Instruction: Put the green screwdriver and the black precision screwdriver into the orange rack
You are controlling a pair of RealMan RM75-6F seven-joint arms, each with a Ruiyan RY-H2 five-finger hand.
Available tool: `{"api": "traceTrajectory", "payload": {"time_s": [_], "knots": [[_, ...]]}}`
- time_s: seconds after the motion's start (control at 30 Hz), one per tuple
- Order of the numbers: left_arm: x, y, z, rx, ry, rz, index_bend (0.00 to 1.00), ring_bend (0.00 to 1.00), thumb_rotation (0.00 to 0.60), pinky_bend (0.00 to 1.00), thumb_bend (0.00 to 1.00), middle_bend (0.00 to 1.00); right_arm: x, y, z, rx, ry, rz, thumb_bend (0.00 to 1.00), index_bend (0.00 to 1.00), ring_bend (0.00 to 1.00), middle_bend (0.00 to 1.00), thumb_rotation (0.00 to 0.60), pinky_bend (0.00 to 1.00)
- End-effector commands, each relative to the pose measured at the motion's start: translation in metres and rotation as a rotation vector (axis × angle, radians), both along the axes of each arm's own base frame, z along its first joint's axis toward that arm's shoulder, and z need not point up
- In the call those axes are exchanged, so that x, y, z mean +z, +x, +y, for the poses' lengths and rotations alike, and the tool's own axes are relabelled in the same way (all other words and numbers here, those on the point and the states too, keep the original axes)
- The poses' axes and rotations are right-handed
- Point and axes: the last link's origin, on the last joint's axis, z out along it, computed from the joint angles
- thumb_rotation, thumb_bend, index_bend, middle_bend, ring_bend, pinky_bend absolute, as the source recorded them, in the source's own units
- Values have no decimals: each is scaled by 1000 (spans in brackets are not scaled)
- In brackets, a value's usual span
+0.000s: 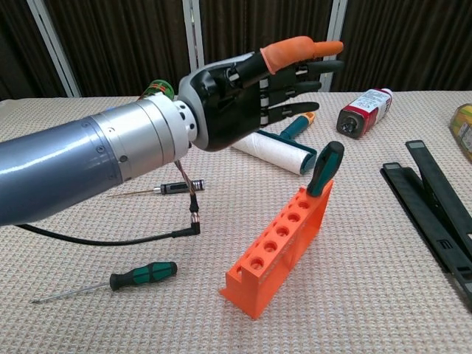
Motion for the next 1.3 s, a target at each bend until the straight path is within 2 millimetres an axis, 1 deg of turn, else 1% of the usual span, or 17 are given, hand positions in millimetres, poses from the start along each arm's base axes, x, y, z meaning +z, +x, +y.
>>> {"api": "traceTrajectory", "payload": {"time_s": [0.03,0.13,0.23,0.3,0.33,0.47,0.53,0.63,0.73,0.8,0.9,0.93,0.97,1.1,1.3], "knots": [[26,-21,11,-96,218,208,268,0,455,66,511,133,-1,0,-1,4,3,-1,0,0,0,0,600,0],[35,-32,15,-120,298,309,319,0,454,71,542,137,-1,1,-2,7,5,-2,0,0,0,0,600,0],[46,-48,20,-141,420,443,378,2,453,72,574,152,-2,1,-3,10,8,-3,0,0,0,0,600,0],[51,-55,22,-145,475,504,414,4,451,71,587,159,-2,1,-3,11,10,-3,0,0,0,0,600,0],[55,-62,23,-151,524,565,429,5,452,69,587,163,-2,2,-3,13,11,-3,0,0,0,0,600,0],[63,-83,27,-180,629,743,451,9,453,55,587,160,-3,2,-4,15,14,-3,0,0,0,0,600,0],[67,-97,31,-218,693,889,454,12,455,51,587,158,-4,3,-5,18,18,-4,0,0,0,0,600,0],[68,-111,36,-259,751,1065,455,14,457,36,587,155,-5,3,-5,22,22,-5,0,0,0,0,600,0],[61,-130,44,-304,798,1293,448,13,474,15,586,144,-6,3,-5,22,25,-10,0,0,0,0,600,0],[54,-133,48,-296,804,1360,441,9,480,5,563,132,-6,3,-6,23,25,-10,0,0,0,0,600,0],[46,-139,54,-298,812,1451,428,1,480,0,436,104,-7,2,-6,22,28,-12,0,0,0,0,600,0],[43,-141,55,-296,810,1472,422,0,482,0,402,94,-7,2,-6,23,30,-12,0,0,0,0,600,0],[40,-143,57,-294,805,1492,419,0,483,0,389,88,-8,2,-7,23,32,-13,0,0,0,0,600,0],[27,-146,61,-296,777,1550,415,0,486,0,383,79,-8,2,-9,21,36,-15,0,0,0,0,600,0],[13,-143,62,-294,777,1570,387,0,483,0,377,69,-8,1,-9,22,35,-15,0,0,0,0,600,0]]}}
